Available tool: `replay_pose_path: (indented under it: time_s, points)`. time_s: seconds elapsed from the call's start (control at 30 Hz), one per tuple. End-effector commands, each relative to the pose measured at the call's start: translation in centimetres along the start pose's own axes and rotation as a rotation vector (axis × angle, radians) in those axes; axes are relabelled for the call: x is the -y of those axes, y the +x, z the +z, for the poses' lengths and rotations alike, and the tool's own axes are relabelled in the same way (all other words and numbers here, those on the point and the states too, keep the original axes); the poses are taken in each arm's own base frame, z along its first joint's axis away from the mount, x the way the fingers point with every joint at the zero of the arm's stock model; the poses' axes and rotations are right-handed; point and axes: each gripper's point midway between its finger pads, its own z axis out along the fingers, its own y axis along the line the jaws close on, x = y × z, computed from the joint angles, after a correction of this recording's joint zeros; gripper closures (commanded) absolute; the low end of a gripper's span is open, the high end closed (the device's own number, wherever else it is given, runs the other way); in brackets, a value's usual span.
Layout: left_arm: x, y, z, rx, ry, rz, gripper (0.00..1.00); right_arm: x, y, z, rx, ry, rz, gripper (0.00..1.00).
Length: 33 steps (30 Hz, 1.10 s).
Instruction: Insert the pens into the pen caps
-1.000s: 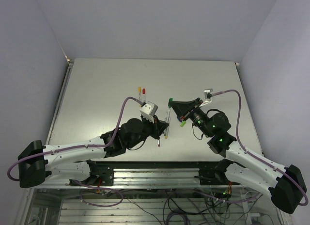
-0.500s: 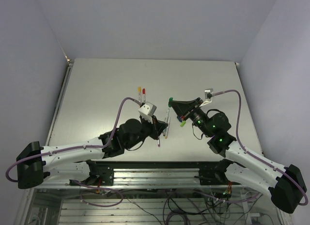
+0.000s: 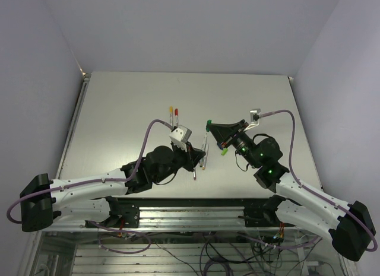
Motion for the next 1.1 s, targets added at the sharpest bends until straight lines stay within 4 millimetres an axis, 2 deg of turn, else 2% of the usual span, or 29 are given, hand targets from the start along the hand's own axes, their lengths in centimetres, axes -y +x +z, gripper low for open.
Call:
replay_pose_path:
  time_s: [0.0,0.4,1.07]
  points:
    - [0.4,-0.8,-0.2,0.028,0.018,-0.024,0.93,-1.5,-1.4,0.3,0.038,-0.047,-0.003,1.00]
    - [0.7,-0.5,0.2,0.016,0.024,-0.024,0.93,-1.9,-1.2,0.1,0.037,-0.073,0.014,1.00]
    - [0.5,-1.5,0.3,0.053,0.006,-0.038,0.93,-1.5,-0.2,-0.3,0.007,-0.069,0.019,1.00]
